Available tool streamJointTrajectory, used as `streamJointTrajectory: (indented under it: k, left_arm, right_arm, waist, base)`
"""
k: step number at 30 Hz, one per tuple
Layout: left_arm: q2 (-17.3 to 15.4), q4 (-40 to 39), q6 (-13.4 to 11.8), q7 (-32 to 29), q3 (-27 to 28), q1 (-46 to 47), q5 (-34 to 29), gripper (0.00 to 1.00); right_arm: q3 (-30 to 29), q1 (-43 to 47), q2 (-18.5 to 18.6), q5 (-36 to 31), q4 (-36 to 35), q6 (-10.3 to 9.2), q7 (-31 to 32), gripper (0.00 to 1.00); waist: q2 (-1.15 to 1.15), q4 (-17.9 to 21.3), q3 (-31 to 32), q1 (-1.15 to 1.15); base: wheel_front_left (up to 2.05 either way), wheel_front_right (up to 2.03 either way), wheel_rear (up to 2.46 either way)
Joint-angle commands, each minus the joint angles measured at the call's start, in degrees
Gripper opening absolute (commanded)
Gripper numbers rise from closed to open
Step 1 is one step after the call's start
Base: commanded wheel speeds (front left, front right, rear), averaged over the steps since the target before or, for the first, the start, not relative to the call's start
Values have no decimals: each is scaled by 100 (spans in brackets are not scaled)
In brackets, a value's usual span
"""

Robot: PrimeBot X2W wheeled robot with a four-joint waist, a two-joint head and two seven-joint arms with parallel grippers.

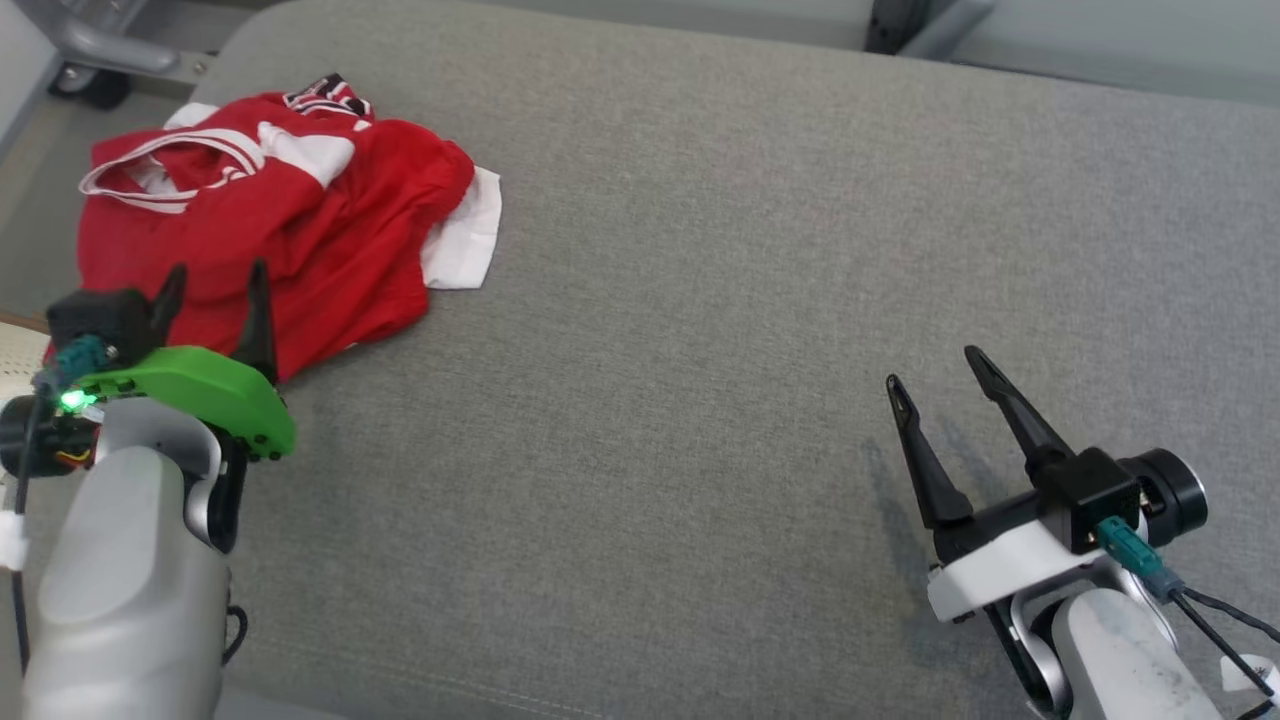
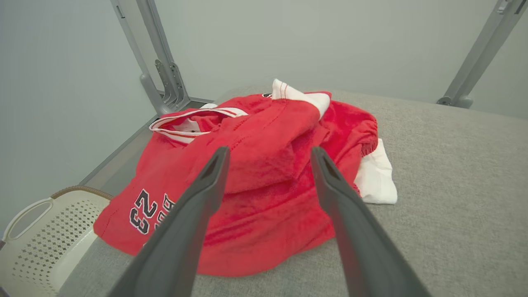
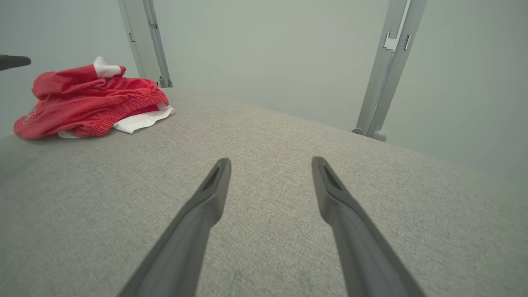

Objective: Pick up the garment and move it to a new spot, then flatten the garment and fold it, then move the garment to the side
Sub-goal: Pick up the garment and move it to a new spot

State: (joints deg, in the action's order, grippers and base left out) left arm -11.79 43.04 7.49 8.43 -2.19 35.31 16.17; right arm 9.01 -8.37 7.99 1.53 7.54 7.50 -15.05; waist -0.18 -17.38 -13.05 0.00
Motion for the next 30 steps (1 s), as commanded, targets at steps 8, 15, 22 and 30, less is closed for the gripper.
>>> streamJointTrajectory:
  k: [8, 15, 22, 30]
  left_arm:
    - [-433, 1248, -74, -28, -15, 816, 254, 100]
    - [-528, 1938, -117, 272, 12, 1097, 325, 56]
    - [-479, 1772, -256, 639, 275, 1273, 493, 0]
    - [-281, 257, -402, 677, 267, 957, 194, 0]
  right_arm:
    - [-37, -335, 86, 125, -52, -2, -19, 100]
    - [-90, -386, 95, 161, -47, -2, -19, 100]
    - [-111, -188, -16, 202, 32, -2, -19, 100]
    - [-89, 134, -229, 311, 150, -2, -19, 100]
  waist:
    - [18, 802, -1003, 0]
    - [18, 867, -972, 0]
    - [18, 796, -749, 0]
    - [18, 699, -236, 0]
  base:
    - [0, 0, 0]
    - [0, 0, 0]
    - [0, 0, 0]
    - [0, 0, 0]
